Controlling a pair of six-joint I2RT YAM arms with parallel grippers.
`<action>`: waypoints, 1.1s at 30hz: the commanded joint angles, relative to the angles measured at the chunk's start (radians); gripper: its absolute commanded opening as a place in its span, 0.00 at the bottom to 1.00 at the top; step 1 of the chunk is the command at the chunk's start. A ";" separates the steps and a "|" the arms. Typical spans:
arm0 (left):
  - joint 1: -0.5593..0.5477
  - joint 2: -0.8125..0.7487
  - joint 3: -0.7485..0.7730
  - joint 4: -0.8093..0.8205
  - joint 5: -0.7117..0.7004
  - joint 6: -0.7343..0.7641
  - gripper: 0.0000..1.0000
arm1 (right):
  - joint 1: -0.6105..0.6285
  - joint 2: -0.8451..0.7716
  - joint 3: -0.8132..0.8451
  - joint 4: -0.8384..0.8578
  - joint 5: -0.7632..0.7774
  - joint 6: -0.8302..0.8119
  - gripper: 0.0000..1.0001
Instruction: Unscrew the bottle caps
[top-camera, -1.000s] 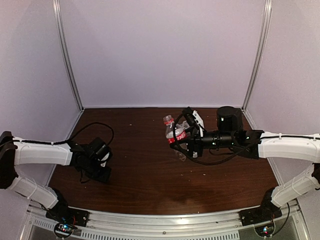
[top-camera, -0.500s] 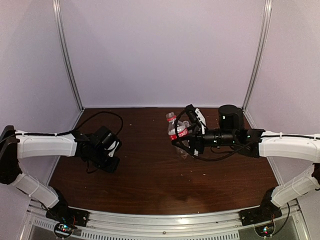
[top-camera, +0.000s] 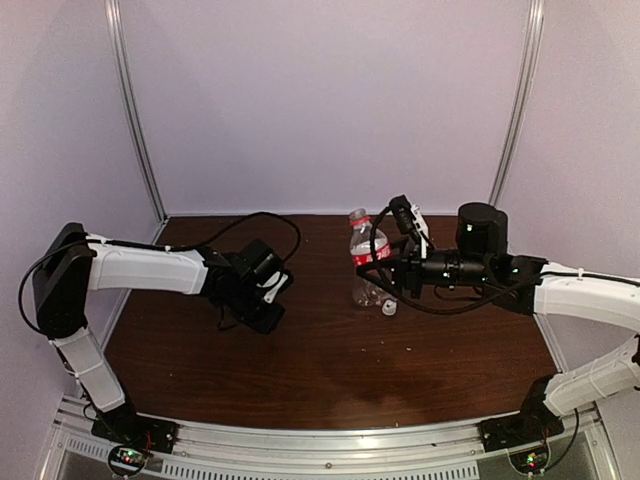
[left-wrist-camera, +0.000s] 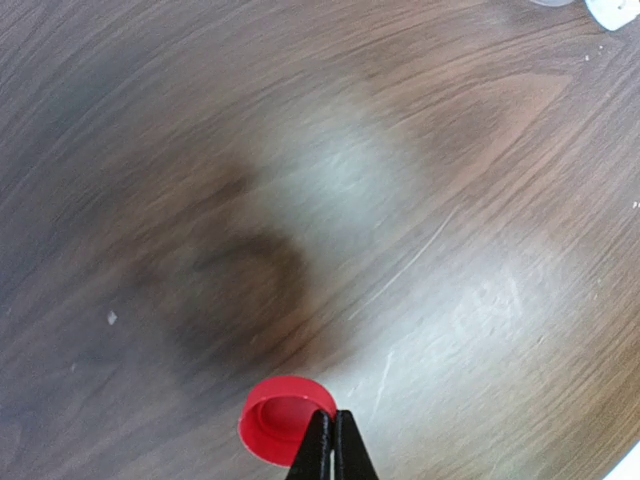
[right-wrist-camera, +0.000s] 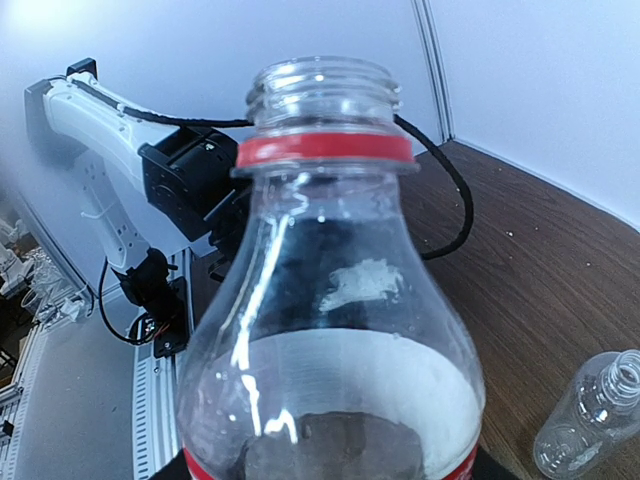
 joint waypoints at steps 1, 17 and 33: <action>-0.023 0.079 0.082 0.034 0.021 0.038 0.00 | -0.011 -0.037 -0.022 0.003 0.024 0.013 0.34; -0.028 0.187 0.137 0.038 0.077 0.059 0.07 | -0.017 -0.034 -0.054 0.033 0.021 0.033 0.35; -0.027 -0.017 0.145 0.059 0.079 0.075 0.59 | -0.016 -0.058 -0.067 0.006 0.020 0.010 0.35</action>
